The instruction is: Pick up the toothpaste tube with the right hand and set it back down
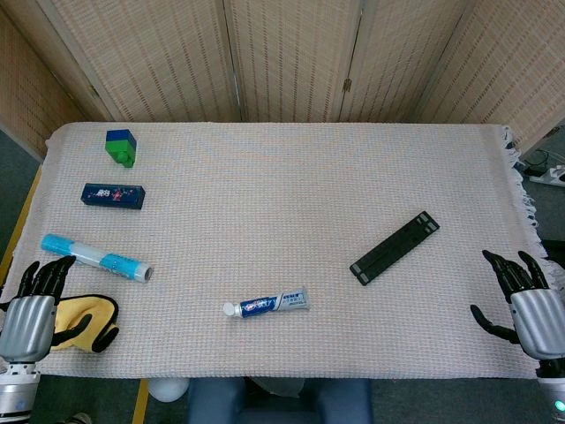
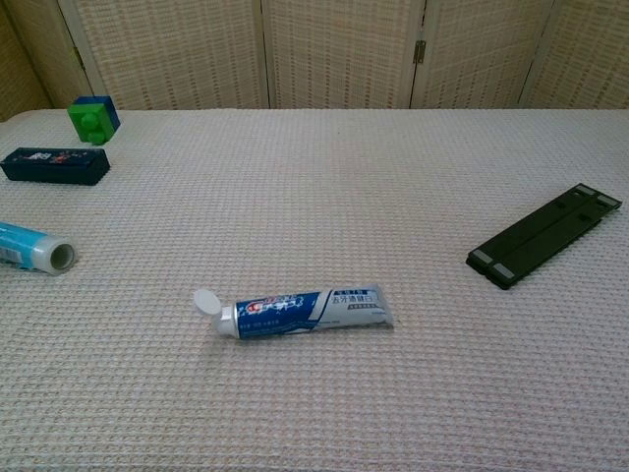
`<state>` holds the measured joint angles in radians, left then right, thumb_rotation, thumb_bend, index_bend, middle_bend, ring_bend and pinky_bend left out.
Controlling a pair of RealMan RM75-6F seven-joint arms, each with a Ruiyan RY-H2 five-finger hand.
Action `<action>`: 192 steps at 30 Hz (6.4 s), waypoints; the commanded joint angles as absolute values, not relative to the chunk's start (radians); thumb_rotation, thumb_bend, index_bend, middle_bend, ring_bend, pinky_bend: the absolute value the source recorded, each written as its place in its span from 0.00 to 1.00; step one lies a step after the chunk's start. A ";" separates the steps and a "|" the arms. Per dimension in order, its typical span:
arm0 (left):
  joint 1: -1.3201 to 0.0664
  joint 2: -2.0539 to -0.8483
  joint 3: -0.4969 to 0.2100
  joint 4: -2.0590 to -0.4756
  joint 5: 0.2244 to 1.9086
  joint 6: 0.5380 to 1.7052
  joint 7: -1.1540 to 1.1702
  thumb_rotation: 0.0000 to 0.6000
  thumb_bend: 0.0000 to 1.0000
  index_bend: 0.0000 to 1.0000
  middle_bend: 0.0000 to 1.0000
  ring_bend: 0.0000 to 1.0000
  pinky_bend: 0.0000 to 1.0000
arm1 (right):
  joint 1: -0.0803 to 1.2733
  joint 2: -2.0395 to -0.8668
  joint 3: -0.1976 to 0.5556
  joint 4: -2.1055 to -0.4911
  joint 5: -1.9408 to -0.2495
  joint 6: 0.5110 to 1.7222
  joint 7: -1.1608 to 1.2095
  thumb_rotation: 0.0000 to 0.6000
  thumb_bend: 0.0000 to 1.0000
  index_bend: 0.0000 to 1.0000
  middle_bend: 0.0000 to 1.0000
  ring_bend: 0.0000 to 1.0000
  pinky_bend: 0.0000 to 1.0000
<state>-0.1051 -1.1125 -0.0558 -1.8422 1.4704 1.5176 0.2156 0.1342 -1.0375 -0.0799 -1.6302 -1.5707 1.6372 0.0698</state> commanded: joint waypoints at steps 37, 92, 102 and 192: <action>-0.096 -1.109 -0.059 -1.849 1.512 1.539 0.215 1.00 0.27 0.08 0.14 0.13 0.00 | 0.529 -1.251 0.081 -1.886 -1.485 0.929 -0.370 1.00 0.39 0.02 0.18 0.20 0.09; -0.071 -1.106 -0.059 -1.770 1.481 1.537 0.120 1.00 0.27 0.08 0.14 0.13 0.00 | 0.954 -1.806 0.097 -1.546 -0.892 0.943 -0.842 1.00 0.53 0.50 0.46 0.46 0.45; -0.137 -1.089 -0.067 -1.792 1.565 1.482 0.140 1.00 0.27 0.09 0.14 0.14 0.00 | 0.954 -1.681 0.104 -1.624 -0.948 0.961 -0.825 1.00 0.71 0.66 0.58 0.63 0.60; -0.533 -1.228 -0.127 -1.777 1.488 1.172 -0.175 0.93 0.23 0.06 0.19 0.16 0.21 | 0.879 -1.359 0.077 -1.713 -1.199 0.935 -0.131 1.00 0.75 0.74 0.66 0.69 0.66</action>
